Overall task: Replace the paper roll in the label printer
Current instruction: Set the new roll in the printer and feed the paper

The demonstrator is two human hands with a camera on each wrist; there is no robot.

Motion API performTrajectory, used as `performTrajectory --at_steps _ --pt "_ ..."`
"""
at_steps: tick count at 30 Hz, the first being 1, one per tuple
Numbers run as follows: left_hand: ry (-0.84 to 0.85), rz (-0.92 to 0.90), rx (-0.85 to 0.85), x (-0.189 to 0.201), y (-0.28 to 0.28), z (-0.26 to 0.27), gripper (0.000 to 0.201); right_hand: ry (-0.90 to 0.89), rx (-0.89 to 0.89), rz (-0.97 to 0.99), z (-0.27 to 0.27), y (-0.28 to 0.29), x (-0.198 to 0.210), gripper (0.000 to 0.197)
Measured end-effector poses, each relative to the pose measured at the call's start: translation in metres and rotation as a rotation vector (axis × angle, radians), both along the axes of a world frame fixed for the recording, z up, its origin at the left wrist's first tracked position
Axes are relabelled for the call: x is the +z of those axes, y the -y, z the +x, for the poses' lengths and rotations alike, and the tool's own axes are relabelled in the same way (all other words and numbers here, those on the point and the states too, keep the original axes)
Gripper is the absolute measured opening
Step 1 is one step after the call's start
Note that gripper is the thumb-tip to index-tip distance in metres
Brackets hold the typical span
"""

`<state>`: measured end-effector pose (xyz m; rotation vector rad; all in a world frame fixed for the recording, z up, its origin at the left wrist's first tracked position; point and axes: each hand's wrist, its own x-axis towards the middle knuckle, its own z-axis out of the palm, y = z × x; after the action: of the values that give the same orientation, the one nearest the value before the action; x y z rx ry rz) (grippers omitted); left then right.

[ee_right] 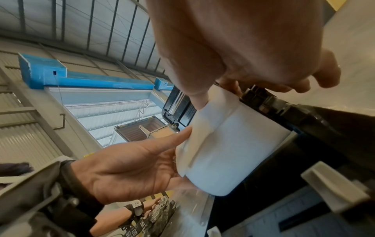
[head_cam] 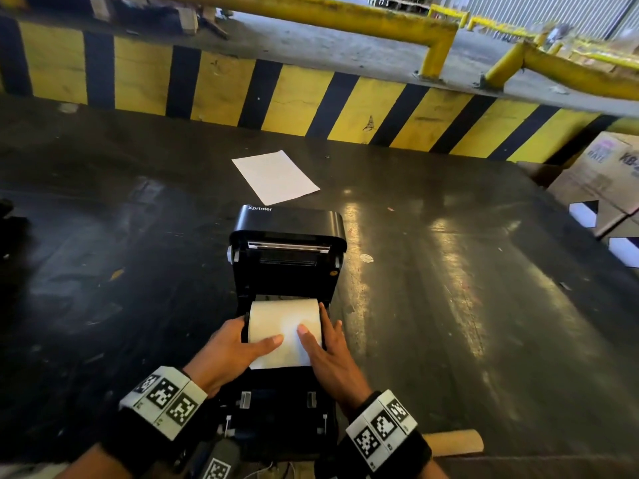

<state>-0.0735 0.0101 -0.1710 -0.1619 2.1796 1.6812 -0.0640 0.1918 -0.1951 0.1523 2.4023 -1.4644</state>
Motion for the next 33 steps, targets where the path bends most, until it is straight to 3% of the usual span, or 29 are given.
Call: performTrajectory --at_steps 14,25,29,31,33 --pt "-0.103 -0.297 -0.04 -0.013 0.005 -0.005 0.015 0.066 0.059 0.094 -0.002 0.005 -0.003 0.067" --pt "-0.202 -0.418 -0.006 -0.028 0.005 -0.003 0.036 0.055 0.014 0.137 0.005 0.003 -0.012 0.068" --pt "-0.189 -0.555 -0.015 -0.029 0.007 -0.003 0.044 0.002 -0.109 0.022 0.007 -0.003 -0.023 0.073" --pt "-0.184 -0.63 -0.018 -0.029 0.006 -0.001 0.046 -0.056 -0.2 -0.007 0.008 -0.007 -0.028 0.066" --pt "-0.187 -0.661 -0.005 -0.028 0.006 0.001 0.043 -0.114 -0.241 0.005 0.008 -0.01 -0.026 0.044"
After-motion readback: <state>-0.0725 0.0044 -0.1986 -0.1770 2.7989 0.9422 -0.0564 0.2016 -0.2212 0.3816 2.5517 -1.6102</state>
